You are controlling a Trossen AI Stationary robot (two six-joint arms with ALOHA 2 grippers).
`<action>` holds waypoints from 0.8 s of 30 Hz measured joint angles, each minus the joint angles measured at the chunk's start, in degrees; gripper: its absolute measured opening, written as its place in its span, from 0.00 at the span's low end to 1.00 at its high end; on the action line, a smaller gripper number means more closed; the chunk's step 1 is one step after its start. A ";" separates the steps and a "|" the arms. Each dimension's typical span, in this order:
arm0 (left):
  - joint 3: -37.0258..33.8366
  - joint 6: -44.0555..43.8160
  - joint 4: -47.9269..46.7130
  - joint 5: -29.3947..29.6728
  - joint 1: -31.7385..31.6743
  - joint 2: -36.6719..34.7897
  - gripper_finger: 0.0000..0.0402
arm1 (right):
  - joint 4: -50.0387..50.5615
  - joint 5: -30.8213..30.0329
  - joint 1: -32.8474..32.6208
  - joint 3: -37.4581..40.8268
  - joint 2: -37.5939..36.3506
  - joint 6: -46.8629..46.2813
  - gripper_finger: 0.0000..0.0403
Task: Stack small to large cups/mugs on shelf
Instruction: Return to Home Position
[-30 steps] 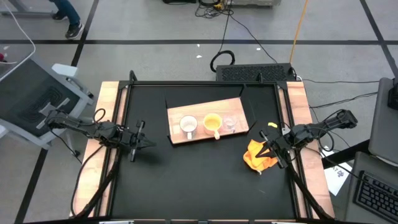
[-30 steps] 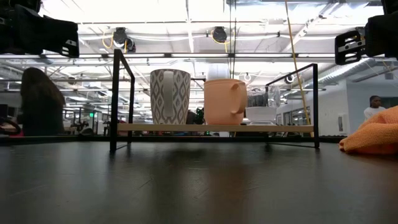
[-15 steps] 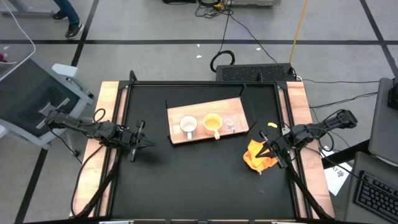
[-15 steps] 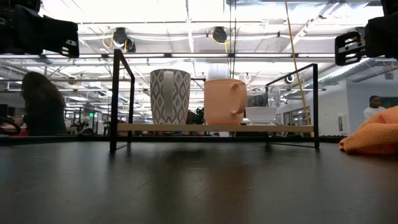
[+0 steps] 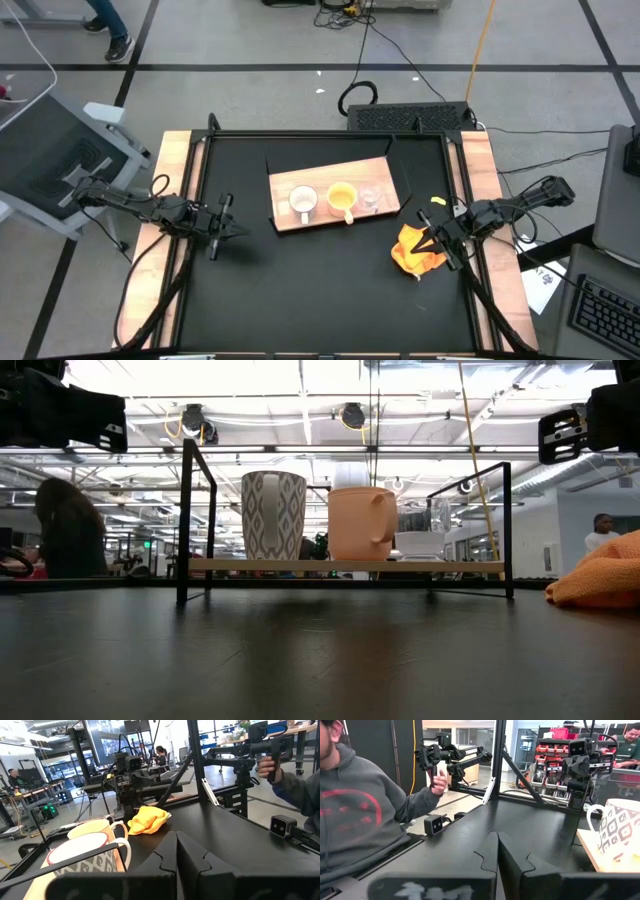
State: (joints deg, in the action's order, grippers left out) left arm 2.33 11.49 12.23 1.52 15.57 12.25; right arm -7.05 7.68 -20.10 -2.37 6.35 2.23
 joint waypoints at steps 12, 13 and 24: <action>-0.01 0.00 0.00 0.00 0.00 0.00 0.08 | -0.01 -0.04 0.00 0.00 0.00 -0.01 0.00; -0.02 0.07 0.00 0.02 0.00 0.00 0.08 | 0.00 -0.06 0.00 0.00 0.00 0.00 0.00; -0.02 0.22 0.00 0.02 0.00 0.00 0.08 | -0.02 -0.07 0.00 0.00 0.00 -0.01 0.00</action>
State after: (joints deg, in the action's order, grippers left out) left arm 2.31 11.71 12.23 1.54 15.57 12.25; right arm -7.07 7.62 -20.10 -2.37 6.35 2.22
